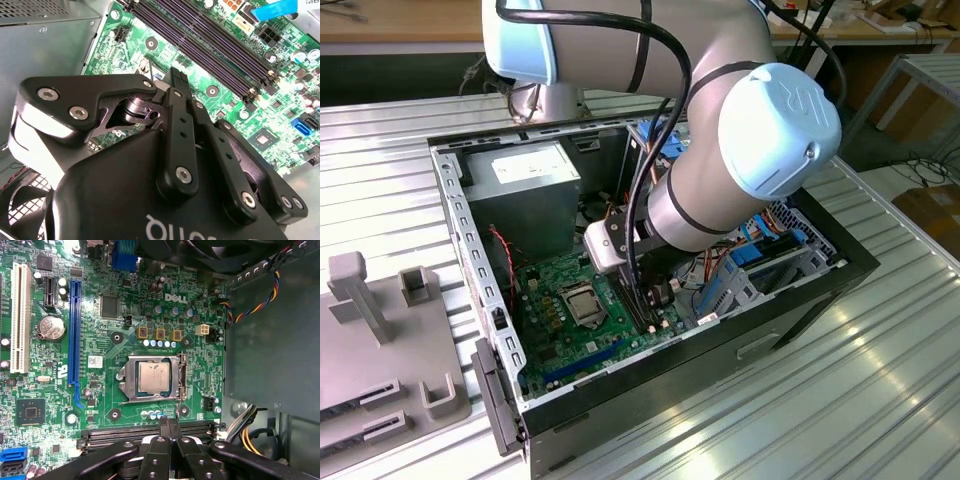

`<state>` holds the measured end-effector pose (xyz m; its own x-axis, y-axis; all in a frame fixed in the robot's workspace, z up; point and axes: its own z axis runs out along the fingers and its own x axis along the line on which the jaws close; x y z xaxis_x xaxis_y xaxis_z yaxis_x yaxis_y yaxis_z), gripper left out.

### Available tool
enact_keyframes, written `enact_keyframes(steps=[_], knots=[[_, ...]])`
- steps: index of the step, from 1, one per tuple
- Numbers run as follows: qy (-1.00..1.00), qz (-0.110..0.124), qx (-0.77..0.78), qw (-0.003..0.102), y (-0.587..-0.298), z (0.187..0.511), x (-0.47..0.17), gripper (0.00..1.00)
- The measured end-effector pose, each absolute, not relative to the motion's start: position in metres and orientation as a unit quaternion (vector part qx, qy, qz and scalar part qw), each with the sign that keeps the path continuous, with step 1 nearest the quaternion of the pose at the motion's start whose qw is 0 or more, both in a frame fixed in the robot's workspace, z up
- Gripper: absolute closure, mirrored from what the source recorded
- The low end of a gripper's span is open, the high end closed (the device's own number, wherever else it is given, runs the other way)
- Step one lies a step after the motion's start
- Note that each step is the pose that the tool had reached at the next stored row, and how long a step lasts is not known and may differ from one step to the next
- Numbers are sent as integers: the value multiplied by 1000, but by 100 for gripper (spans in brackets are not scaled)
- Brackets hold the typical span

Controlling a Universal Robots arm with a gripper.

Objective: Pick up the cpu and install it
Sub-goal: 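Install the first cpu locking lever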

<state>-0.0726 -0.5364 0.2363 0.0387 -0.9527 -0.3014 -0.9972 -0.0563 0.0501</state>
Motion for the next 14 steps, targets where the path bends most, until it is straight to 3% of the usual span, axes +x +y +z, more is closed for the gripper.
enact_keyframes(steps=[9, 14], knots=[[681, 130, -715, 89, -533, 237, -73, 89], [681, 132, -715, 92, -512, 237, -73, 89]])
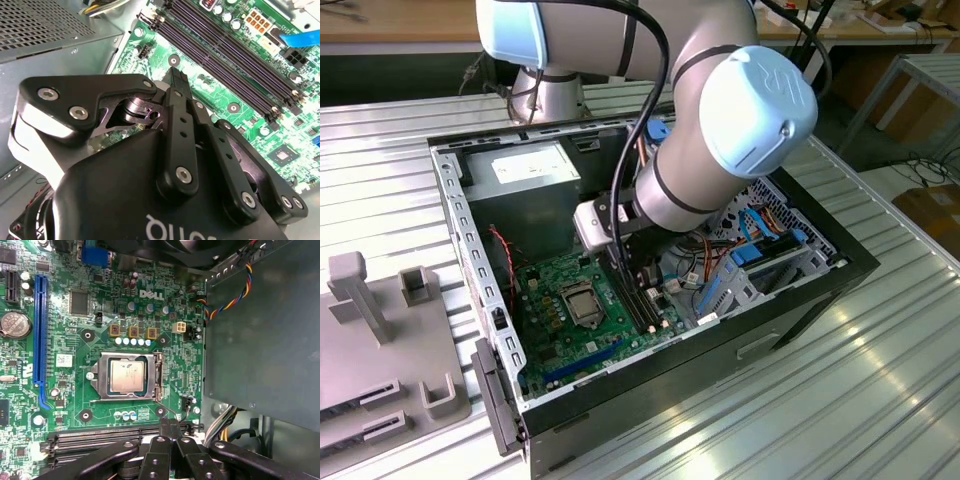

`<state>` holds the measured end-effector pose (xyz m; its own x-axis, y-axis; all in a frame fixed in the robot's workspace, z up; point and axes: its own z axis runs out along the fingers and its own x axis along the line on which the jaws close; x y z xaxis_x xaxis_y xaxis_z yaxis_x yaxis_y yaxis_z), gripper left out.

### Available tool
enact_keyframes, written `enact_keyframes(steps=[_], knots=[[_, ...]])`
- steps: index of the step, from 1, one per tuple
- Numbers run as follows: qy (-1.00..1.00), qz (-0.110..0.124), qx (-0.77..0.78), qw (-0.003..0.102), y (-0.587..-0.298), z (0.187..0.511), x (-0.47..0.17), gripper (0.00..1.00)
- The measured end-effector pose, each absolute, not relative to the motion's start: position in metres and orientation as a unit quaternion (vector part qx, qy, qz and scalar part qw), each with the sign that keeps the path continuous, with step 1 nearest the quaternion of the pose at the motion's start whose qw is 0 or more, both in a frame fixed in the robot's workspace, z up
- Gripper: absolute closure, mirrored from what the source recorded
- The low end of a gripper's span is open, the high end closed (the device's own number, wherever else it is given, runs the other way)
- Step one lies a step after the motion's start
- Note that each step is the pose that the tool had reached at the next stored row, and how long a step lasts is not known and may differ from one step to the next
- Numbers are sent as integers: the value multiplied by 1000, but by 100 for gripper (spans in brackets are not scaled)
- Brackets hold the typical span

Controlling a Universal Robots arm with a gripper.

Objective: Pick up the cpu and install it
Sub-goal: 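Install the first cpu locking lever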

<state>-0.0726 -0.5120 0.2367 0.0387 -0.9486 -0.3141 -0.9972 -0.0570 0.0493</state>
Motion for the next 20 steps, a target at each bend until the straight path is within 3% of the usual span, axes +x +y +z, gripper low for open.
enact_keyframes(steps=[20], knots=[[680, 133, -715, 92, -504, 237, -73, 89]])
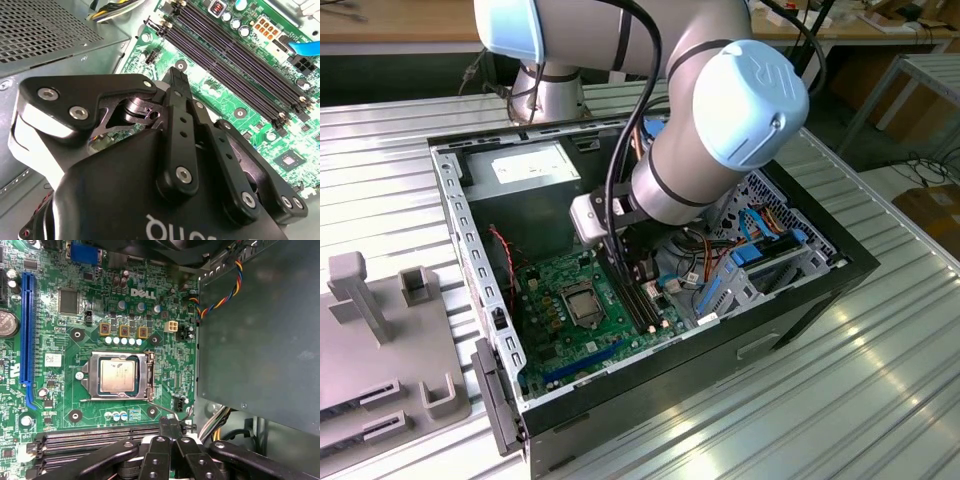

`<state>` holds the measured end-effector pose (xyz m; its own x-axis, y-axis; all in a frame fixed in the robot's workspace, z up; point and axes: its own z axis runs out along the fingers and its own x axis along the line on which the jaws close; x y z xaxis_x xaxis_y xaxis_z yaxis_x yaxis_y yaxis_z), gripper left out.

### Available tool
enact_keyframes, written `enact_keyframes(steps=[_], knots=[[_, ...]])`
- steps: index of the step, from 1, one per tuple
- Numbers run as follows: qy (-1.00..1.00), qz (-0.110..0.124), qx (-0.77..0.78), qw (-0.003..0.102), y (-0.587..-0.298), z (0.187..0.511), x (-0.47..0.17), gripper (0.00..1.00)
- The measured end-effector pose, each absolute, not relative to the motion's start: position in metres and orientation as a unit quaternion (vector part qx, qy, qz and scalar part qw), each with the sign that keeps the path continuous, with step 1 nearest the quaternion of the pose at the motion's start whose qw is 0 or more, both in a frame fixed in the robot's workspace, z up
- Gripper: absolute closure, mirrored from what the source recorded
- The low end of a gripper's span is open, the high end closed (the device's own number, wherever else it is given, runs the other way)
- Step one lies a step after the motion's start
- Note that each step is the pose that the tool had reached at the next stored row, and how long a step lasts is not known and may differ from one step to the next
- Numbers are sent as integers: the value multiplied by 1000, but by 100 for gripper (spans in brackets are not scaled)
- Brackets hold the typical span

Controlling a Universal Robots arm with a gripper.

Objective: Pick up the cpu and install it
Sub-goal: 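Install the first cpu locking lever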

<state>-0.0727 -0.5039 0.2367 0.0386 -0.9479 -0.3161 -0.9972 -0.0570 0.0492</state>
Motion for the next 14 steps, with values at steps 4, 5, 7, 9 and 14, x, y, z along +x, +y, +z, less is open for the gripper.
enact_keyframes(steps=[4, 5, 7, 9, 14], knots=[[680, 133, -715, 92, -502, 237, -73, 89], [680, 133, -715, 92, -502, 237, -73, 89], [680, 133, -715, 93, -501, 237, -73, 89], [680, 134, -715, 93, -500, 237, -73, 89], [680, 134, -715, 93, -500, 235, -69, 89]])
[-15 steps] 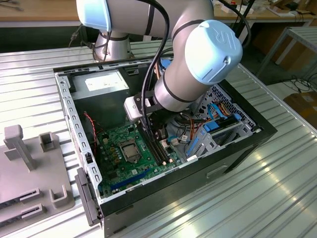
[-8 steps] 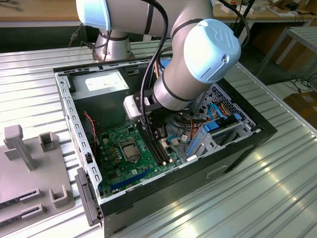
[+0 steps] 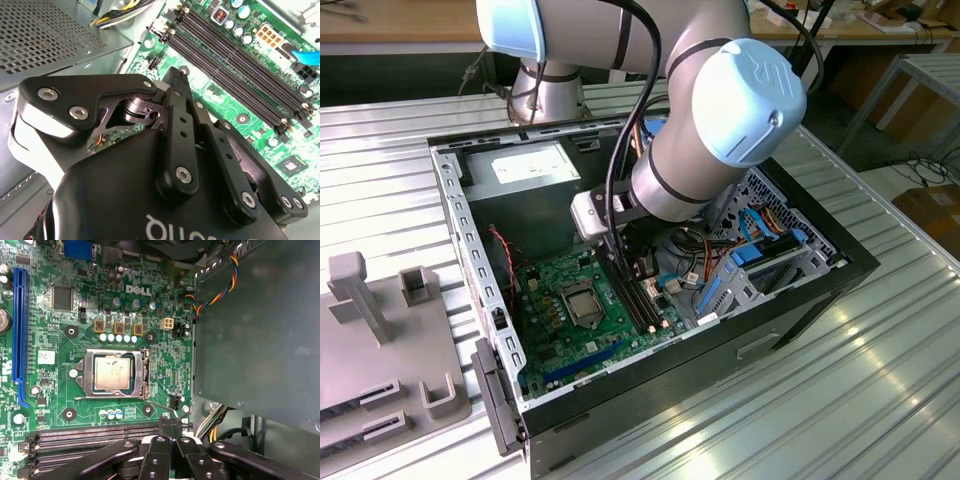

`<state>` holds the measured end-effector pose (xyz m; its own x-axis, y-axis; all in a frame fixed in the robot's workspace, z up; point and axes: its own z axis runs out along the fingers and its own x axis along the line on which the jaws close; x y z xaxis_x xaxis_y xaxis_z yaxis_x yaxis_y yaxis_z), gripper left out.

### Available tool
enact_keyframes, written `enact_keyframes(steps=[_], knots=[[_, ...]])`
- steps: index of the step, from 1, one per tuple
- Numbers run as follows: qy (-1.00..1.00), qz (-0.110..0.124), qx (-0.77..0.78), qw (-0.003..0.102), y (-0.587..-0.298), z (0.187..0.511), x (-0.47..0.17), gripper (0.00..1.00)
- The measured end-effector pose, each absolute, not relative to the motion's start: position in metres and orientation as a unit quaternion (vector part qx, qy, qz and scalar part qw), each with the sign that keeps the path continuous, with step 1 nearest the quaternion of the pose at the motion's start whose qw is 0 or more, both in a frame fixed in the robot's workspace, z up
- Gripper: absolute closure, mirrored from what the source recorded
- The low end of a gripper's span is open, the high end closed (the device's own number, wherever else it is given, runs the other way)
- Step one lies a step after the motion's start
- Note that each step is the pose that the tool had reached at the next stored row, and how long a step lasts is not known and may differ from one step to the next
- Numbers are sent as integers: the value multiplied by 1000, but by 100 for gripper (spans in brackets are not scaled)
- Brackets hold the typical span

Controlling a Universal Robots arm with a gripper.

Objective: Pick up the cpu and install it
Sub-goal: 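Install the first cpu locking lever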

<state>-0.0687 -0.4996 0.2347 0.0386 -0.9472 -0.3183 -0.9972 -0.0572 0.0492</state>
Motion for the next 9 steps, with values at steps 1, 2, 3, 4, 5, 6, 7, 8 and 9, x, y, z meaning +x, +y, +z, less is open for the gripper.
enact_keyframes(steps=[1, 2, 3, 4, 5, 6, 7, 8, 9], knots=[[680, 134, -715, 93, -499, 234, -68, 89], [680, 134, -715, 93, -499, 234, -67, 89], [680, 134, -715, 93, -499, 233, -66, 89], [680, 134, -715, 94, -499, 233, -65, 89], [680, 134, -715, 94, -498, 233, -65, 89], [680, 135, -714, 94, -498, 233, -64, 89], [680, 135, -714, 94, -497, 233, -64, 89], [680, 135, -714, 94, -497, 233, -64, 89], [680, 135, -714, 95, -496, 233, -64, 89]])
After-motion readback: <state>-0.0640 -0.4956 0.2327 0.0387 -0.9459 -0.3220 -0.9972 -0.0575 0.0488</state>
